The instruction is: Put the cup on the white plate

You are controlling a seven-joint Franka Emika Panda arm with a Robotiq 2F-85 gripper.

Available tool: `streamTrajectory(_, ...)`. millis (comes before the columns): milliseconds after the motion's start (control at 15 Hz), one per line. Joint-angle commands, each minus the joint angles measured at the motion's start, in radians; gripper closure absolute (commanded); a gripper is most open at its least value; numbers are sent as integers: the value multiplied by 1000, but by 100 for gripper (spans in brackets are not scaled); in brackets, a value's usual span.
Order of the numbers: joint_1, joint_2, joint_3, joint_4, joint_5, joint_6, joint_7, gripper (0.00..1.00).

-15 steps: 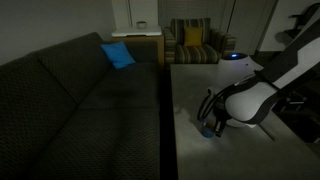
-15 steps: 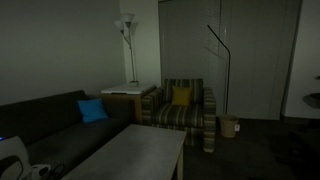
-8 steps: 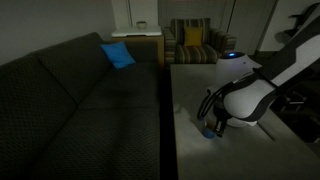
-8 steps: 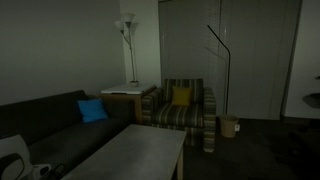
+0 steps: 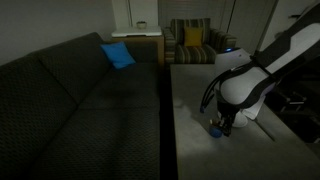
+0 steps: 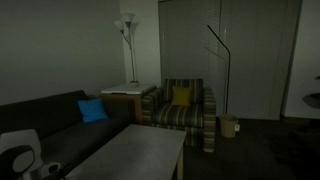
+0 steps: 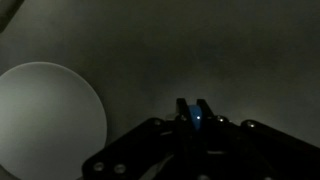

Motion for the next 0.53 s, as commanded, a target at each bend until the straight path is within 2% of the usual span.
streamTrajectory(0, -31, -18, 14, -26, 54, 42, 71, 97)
streamTrajectory(200, -19, -10, -10, -22, 94, 78, 191, 97)
streamTrajectory(467, 4, -30, -39, -61, 93, 154, 319, 97)
